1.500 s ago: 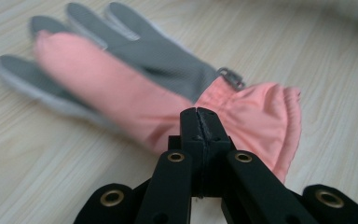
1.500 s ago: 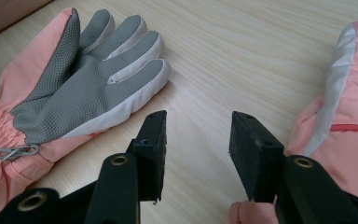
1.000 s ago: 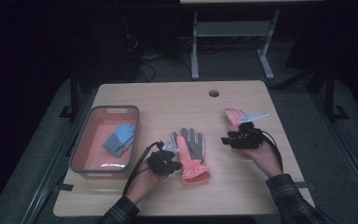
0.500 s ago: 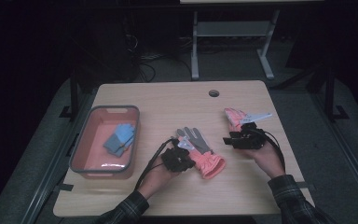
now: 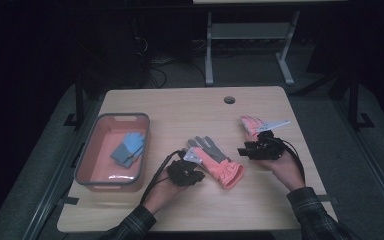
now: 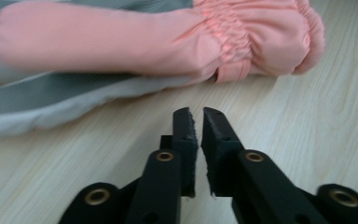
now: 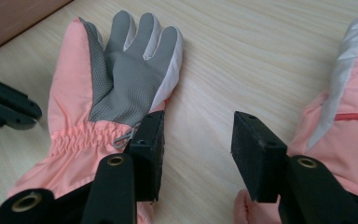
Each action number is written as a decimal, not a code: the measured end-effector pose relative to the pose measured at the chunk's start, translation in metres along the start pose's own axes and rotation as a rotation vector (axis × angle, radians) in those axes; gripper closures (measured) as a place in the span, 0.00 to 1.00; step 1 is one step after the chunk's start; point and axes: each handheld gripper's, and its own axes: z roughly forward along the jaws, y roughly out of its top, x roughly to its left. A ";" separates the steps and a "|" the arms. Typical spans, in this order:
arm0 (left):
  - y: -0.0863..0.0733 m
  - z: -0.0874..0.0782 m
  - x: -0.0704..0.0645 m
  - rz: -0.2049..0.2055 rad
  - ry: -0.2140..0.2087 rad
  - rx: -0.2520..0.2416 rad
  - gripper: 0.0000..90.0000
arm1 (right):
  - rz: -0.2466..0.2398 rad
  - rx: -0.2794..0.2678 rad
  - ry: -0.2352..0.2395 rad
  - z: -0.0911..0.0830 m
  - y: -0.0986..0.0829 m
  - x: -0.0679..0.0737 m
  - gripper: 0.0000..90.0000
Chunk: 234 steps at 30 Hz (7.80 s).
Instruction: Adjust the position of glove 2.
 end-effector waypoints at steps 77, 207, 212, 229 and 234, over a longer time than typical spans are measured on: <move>-0.068 -0.012 0.004 0.027 0.101 -0.122 0.14 | 0.147 0.054 -0.134 -0.001 0.006 -0.078 0.92; 0.006 0.022 0.041 -0.131 0.067 -0.099 0.99 | -0.201 0.195 0.272 0.029 -0.038 0.035 1.00; 0.006 0.022 0.039 -0.103 0.030 -0.079 0.99 | -0.216 0.188 0.301 0.032 -0.041 0.053 1.00; -0.004 0.009 0.027 -0.069 -0.019 -0.056 0.99 | -0.274 0.183 0.363 0.029 -0.044 0.097 1.00; 0.002 -0.002 0.034 -0.081 0.004 -0.072 0.99 | -0.235 0.107 0.313 0.006 -0.035 0.082 1.00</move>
